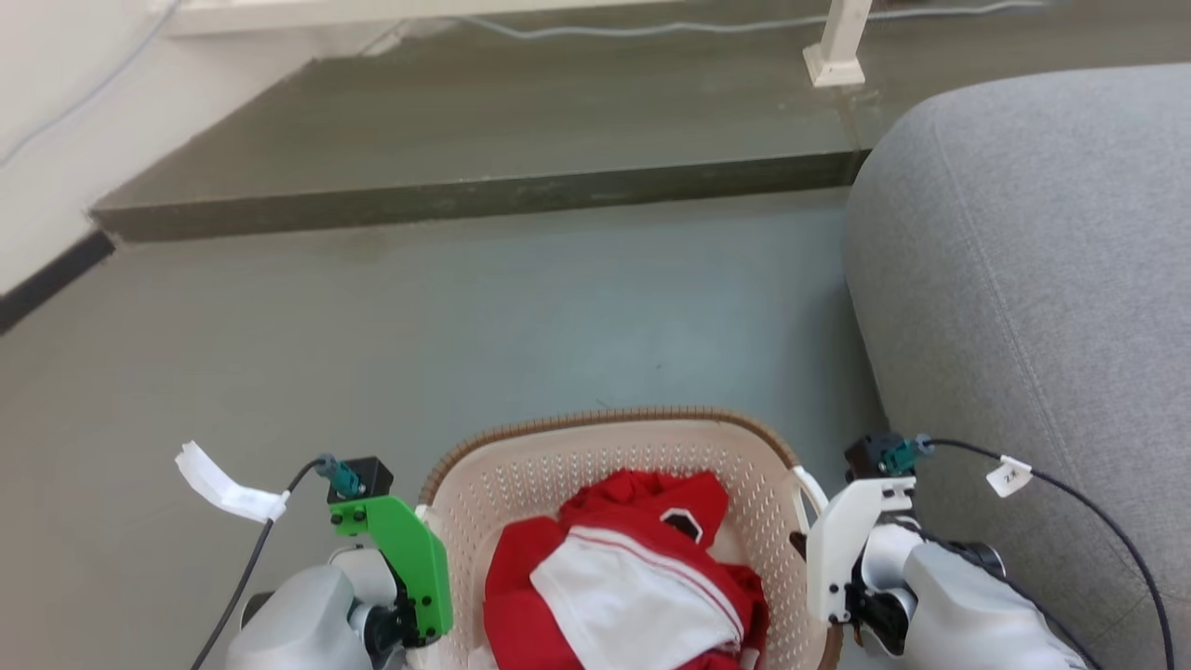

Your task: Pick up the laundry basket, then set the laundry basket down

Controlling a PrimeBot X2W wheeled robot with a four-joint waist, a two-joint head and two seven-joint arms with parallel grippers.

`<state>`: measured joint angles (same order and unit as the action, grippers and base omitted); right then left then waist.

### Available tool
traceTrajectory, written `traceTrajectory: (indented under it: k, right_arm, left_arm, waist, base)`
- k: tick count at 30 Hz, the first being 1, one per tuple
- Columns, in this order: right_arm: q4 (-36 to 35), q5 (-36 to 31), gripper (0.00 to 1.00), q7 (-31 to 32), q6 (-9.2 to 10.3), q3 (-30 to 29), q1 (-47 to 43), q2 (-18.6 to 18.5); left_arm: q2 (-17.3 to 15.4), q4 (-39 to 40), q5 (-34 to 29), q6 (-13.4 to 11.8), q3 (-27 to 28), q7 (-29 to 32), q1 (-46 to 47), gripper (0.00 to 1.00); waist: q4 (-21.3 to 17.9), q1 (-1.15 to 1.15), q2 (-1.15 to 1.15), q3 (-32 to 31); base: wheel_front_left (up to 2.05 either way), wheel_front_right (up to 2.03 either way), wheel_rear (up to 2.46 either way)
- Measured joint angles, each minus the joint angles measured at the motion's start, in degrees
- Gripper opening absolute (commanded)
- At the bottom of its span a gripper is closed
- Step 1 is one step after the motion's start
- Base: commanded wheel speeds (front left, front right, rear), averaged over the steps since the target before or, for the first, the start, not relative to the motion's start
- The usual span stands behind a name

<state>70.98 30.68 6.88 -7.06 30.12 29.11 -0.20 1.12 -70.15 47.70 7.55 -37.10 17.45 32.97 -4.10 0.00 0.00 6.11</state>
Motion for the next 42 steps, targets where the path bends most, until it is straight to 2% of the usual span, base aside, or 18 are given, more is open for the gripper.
traceTrajectory:
  k: [12, 42]
  right_arm:
    - [-0.03, 2.27, 0.0, 3.74, 0.01, 1.07, -3.58, 0.11]
    - [-1.29, 5.33, 0.0, 5.35, 2.12, 2.69, -3.75, 0.08]
  left_arm:
    - [0.03, -0.16, 1.47, 0.0, -0.31, 3.64, -2.7, 0.0]
    - [-0.01, -0.78, 3.13, 0.0, -0.8, 3.76, -3.44, 0.0]
  waist:
    - [-0.12, 0.0, 0.0, -5.49]
    - [-0.54, 0.0, 0.0, -5.98]
  base:
    - [0.0, 0.0, 0.0]
    - [0.0, 0.0, 0.0]
